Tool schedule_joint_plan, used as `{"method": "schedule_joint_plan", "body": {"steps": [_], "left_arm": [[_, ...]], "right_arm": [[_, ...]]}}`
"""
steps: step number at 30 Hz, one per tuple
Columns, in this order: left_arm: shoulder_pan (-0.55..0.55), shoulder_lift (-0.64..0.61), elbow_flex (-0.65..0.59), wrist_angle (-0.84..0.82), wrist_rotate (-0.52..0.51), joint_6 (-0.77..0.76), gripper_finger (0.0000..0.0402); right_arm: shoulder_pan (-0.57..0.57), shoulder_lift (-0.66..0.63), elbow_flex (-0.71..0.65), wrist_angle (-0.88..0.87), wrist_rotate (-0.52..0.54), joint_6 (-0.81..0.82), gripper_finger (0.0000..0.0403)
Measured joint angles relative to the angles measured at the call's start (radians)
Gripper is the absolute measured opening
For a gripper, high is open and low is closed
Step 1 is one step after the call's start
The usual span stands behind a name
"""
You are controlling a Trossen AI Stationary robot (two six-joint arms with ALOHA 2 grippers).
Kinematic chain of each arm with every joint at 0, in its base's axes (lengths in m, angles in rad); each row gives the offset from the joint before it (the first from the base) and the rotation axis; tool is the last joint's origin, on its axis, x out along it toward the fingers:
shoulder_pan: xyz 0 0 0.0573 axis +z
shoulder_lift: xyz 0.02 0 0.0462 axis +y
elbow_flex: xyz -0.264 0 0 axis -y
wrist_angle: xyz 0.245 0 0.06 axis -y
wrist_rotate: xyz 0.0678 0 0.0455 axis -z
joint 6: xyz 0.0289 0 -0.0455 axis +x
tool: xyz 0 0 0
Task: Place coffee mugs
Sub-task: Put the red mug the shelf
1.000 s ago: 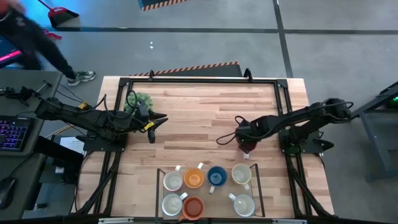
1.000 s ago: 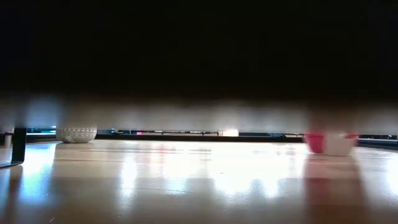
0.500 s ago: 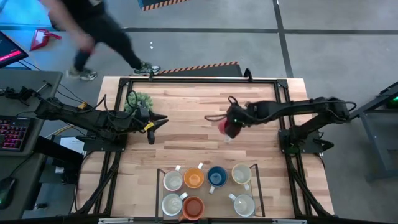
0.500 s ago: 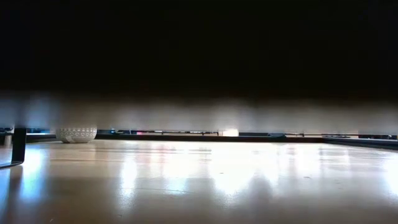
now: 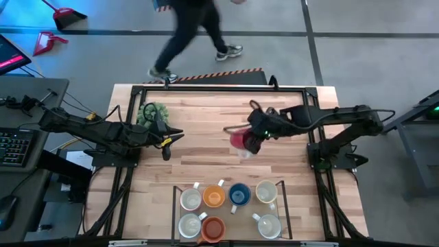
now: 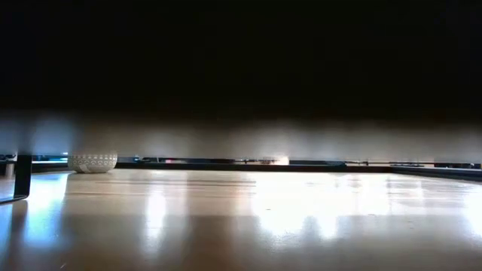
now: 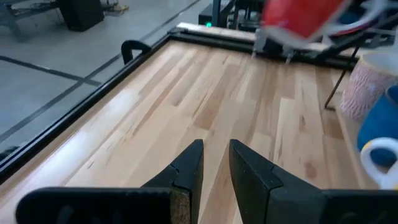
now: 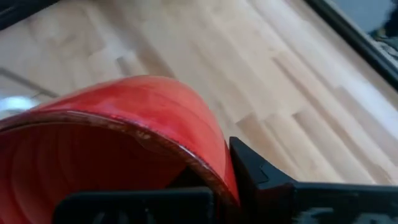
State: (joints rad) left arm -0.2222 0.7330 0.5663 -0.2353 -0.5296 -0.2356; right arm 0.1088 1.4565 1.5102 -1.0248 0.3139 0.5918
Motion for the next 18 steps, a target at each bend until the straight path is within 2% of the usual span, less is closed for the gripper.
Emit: {"method": "schedule_joint_plan", "body": {"steps": [5, 14, 17, 18], "left_arm": [[0.0, 0.0, 0.0, -0.025, 0.0, 0.0, 0.0067], [0.0, 0.0, 0.0, -0.023, -0.012, 0.001, 0.0067], [0.0, 0.0, 0.0, -0.025, -0.012, 0.002, 0.0067], [0.0, 0.0, 0.0, -0.028, -0.012, 0.002, 0.0067]], "right_arm": [[0.125, 0.141, 0.194, -0.133, 0.006, 0.021, 0.0], [0.297, 0.443, 0.691, -0.492, 0.08, 0.136, 0.0], [0.345, 0.515, 0.843, -0.544, 0.096, 0.167, 0.0], [0.361, 0.523, 0.851, -0.529, 0.095, 0.17, 0.0]]}}
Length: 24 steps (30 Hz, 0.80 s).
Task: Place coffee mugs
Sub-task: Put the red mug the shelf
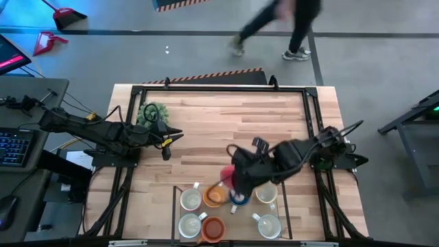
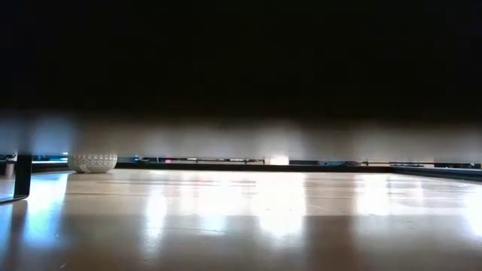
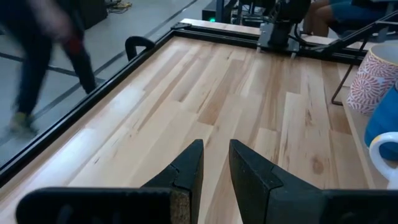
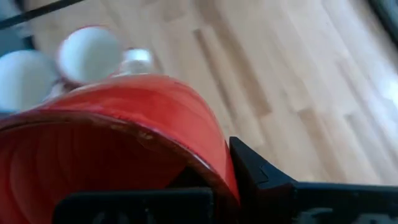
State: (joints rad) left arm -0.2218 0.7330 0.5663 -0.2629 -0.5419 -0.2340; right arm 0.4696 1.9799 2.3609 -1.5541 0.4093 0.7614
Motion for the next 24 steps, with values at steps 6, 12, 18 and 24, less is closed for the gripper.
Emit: {"method": "schedule_joint_plan", "body": {"steps": [6, 12, 18, 24], "left_arm": [[0.0, 0.0, 0.0, -0.006, 0.0, 0.001, 0.0067], [0.0, 0.0, 0.0, -0.006, 0.0, 0.001, 0.0067], [0.0, 0.0, 0.0, -0.006, 0.0, 0.001, 0.0067], [0.0, 0.0, 0.0, -0.006, 0.0, 0.001, 0.0067]], "right_arm": [[0.076, -0.009, -0.111, 0.037, -0.096, 0.068, 0.0], [0.131, -0.011, -0.126, 0.077, -0.113, 0.072, 0.0], [0.152, -0.008, -0.126, 0.149, -0.215, 0.07, 0.0], [0.154, 0.041, -0.126, 0.188, -0.291, 0.07, 0.0]]}}
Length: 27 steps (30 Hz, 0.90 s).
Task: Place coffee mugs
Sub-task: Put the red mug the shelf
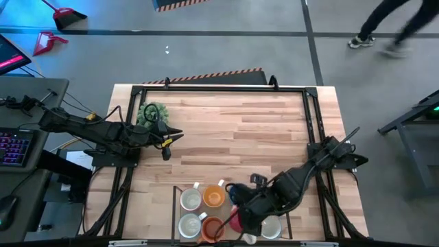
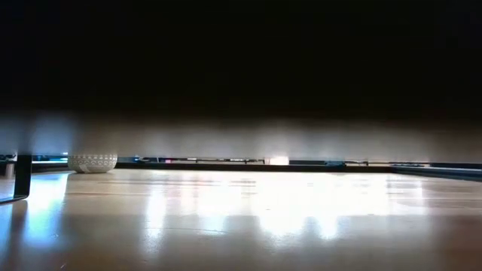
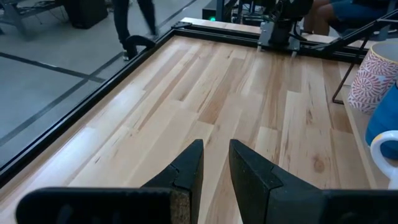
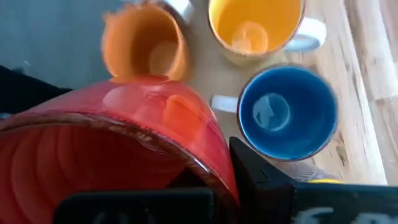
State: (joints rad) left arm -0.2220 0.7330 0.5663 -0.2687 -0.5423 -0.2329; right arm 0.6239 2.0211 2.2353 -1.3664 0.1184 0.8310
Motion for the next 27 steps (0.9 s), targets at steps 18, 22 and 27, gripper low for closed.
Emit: {"method": "schedule_joint_plan", "body": {"steps": [18, 22, 27], "left_arm": [[0.0, 0.0, 0.0, 0.0, 0.0, 0.0, 0.0067], [0.0, 0.0, 0.0, 0.0, 0.0, 0.0, 0.0067], [0.0, 0.0, 0.0, 0.0, 0.0, 0.0, 0.0067]], "right_arm": [[0.0, 0.172, 0.0, 0.002, -0.123, 0.007, 0.0], [0.0, 0.201, 0.0, 0.002, -0.129, 0.007, 0.0], [-0.002, 0.232, 0.0, 0.003, -0.141, 0.007, 0.0]]}}
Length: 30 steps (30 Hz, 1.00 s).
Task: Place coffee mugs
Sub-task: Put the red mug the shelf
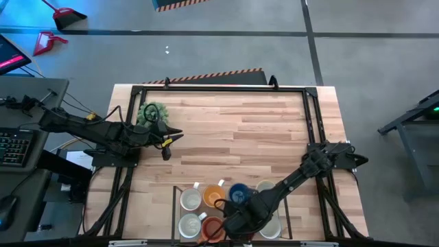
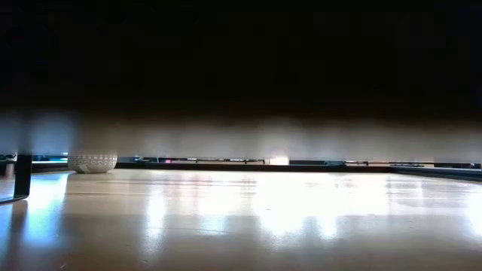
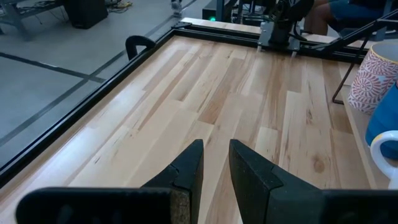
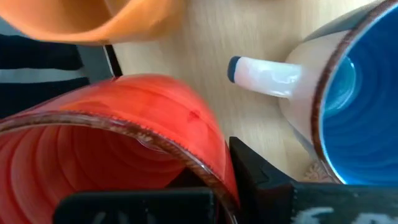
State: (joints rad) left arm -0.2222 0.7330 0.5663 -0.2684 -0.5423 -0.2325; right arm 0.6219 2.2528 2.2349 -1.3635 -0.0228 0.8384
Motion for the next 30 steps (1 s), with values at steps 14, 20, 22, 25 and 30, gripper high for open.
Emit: {"method": "schedule_joint_plan", "body": {"steps": [14, 20, 22, 25, 30], "left_arm": [[0.0, 0.0, 0.0, 0.002, 0.0, 0.008, 0.0067], [0.0, 0.0, 0.0, 0.003, 0.0, 0.034, 0.0067], [0.0, 0.0, 0.0, 0.003, 0.0, 0.034, 0.0067], [0.0, 0.0, 0.0, 0.003, 0.0, 0.035, 0.0067], [0.0, 0.0, 0.0, 0.003, 0.0, 0.035, 0.0067]], "right_arm": [[-0.028, 0.05, -0.002, 0.025, -0.014, 0.05, 0.0], [-0.043, 0.05, 0.001, 0.022, -0.021, 0.055, 0.0], [-0.042, 0.05, 0.002, 0.022, -0.031, 0.054, 0.0], [-0.039, 0.05, 0.002, 0.02, -0.051, 0.052, 0.0], [-0.037, 0.05, 0.002, 0.018, -0.067, 0.045, 0.0]]}}
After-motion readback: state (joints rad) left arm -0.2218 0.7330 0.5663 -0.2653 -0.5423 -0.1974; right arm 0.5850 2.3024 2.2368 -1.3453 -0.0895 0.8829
